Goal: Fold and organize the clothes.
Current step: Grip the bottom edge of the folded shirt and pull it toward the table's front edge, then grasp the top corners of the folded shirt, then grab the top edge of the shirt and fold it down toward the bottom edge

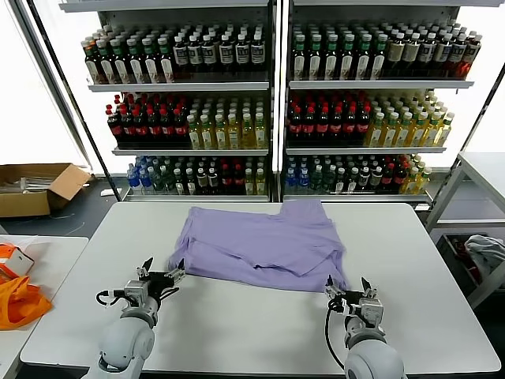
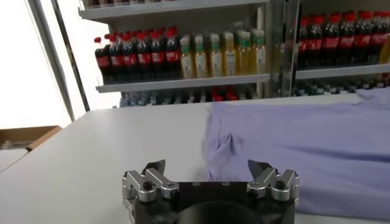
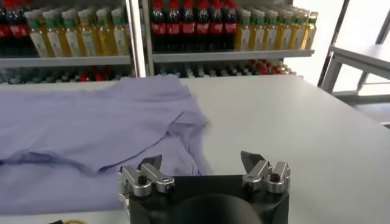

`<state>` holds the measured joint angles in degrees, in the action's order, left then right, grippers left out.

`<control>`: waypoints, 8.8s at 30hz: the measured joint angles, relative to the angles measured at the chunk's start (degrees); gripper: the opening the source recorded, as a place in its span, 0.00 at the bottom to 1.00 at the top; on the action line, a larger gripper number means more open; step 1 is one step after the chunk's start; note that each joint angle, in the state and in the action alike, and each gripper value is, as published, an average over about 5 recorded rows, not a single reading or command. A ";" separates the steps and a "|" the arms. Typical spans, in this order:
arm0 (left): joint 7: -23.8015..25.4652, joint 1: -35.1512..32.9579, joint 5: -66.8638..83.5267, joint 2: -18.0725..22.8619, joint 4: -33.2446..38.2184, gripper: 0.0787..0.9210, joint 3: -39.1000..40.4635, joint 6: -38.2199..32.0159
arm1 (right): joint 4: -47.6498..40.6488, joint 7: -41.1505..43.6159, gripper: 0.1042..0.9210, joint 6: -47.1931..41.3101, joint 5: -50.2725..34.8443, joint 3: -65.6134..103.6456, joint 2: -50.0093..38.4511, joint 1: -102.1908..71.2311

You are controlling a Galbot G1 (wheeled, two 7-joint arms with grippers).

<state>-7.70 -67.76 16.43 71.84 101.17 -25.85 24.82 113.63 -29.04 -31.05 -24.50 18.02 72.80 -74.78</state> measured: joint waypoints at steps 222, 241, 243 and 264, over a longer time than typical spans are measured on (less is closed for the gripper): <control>10.95 -5.57 5.89 -9.17 9.80 0.00 1.71 -2.87 | 5.97 13.83 0.01 -2.08 -1.19 7.97 0.39 3.73; 11.42 -14.34 1.24 -8.94 11.63 0.00 0.94 -4.84 | 8.53 11.48 0.01 -1.79 2.62 8.15 1.45 -9.47; 11.46 -14.71 0.85 -8.81 11.63 0.00 0.98 -4.90 | 8.38 11.21 0.01 -1.66 3.14 7.76 1.58 -9.98; 10.10 -16.75 -4.43 -7.34 14.36 0.46 1.09 -4.85 | 6.49 10.28 0.43 0.12 9.97 5.70 1.94 -13.42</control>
<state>2.41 -84.51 12.00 64.50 115.53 -24.77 19.97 120.12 -18.76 -30.93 -14.53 23.72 74.74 -88.21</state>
